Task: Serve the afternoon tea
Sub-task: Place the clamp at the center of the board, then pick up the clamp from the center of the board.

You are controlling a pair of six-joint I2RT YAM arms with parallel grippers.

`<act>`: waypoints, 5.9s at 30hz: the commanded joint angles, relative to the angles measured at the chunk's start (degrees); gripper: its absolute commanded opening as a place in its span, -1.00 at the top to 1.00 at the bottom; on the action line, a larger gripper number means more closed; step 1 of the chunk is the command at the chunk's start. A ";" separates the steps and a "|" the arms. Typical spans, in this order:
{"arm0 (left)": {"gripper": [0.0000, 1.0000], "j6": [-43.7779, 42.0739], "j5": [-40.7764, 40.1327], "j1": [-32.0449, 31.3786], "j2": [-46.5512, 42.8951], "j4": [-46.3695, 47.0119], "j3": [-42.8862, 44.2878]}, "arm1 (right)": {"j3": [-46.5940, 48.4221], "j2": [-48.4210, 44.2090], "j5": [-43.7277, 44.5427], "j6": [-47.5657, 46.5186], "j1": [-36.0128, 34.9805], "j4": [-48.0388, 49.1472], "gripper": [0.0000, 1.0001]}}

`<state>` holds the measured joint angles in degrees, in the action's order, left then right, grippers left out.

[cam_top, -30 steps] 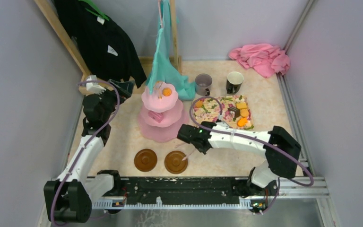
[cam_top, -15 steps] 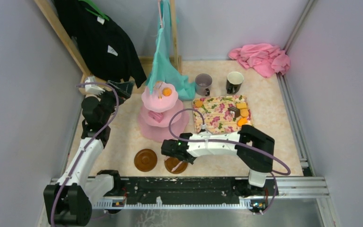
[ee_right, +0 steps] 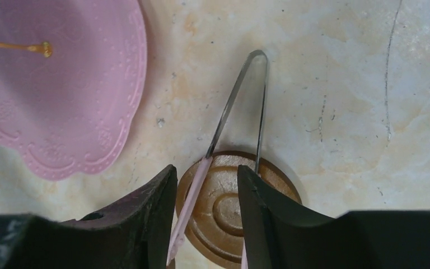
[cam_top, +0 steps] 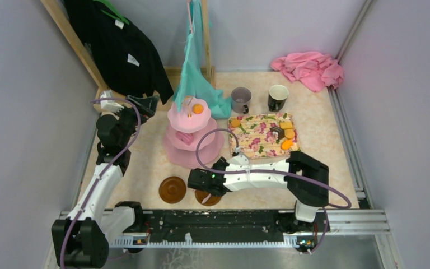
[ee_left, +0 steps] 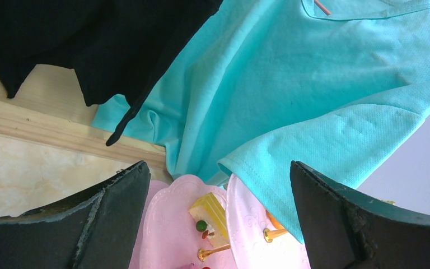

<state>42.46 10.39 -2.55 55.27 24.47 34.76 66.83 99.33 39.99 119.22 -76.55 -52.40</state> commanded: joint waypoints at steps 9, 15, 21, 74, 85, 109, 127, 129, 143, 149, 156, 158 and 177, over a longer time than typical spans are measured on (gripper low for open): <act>-0.99 -1.24 -0.26 -0.27 -0.73 1.01 -0.12 | 2.37 -12.68 15.01 -67.84 -4.17 13.60 0.08; -0.99 -1.73 -0.94 -0.24 -1.10 0.90 -0.06 | -6.04 -21.62 0.40 -100.19 -3.25 26.63 0.11; -0.99 -2.26 -1.34 -0.23 -1.21 0.63 0.04 | -7.59 -21.52 -10.43 -114.11 -1.60 28.34 0.08; -0.99 -1.88 -2.06 1.79 -0.32 0.32 0.41 | -4.60 -0.35 -40.85 -131.22 12.48 32.29 0.49; -0.99 -1.76 -1.65 1.93 0.01 0.40 0.48 | -4.73 -3.88 -36.95 -130.62 12.48 32.86 0.82; -0.99 -2.43 -1.58 1.98 0.46 -0.28 0.66 | -5.68 -9.92 -25.99 -114.74 15.10 28.30 1.00; -0.99 -2.48 -2.05 2.01 0.53 -1.00 0.66 | -13.95 -13.19 -23.07 -102.58 19.49 27.76 1.00; -0.99 -2.39 -1.97 2.00 0.61 -0.96 0.66 | -14.90 -12.92 -22.88 -101.84 19.63 28.54 1.00; -0.99 -2.01 -1.07 1.88 1.06 -0.83 0.66 | -16.20 -11.11 -22.90 -98.91 20.39 30.91 0.85; -0.98 -1.85 -0.83 1.86 1.08 -0.83 0.57 | -16.61 -13.59 -22.72 -98.70 20.39 30.67 0.59; -0.99 -2.11 -0.83 1.91 1.05 -0.62 0.65 | -17.77 -17.94 -22.41 -97.76 20.39 30.72 0.57; -0.99 -2.20 -0.66 1.85 1.03 -0.44 0.66 | -19.45 -21.06 -22.23 -98.22 20.34 33.00 0.56; -0.99 -2.55 -0.39 1.86 1.51 0.36 0.44 | -28.73 -25.63 -27.99 -96.45 19.28 42.25 0.03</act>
<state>40.47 9.30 -0.86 56.69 23.14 34.76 38.54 73.89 13.32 22.37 -56.86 -13.98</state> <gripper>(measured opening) 0.994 0.479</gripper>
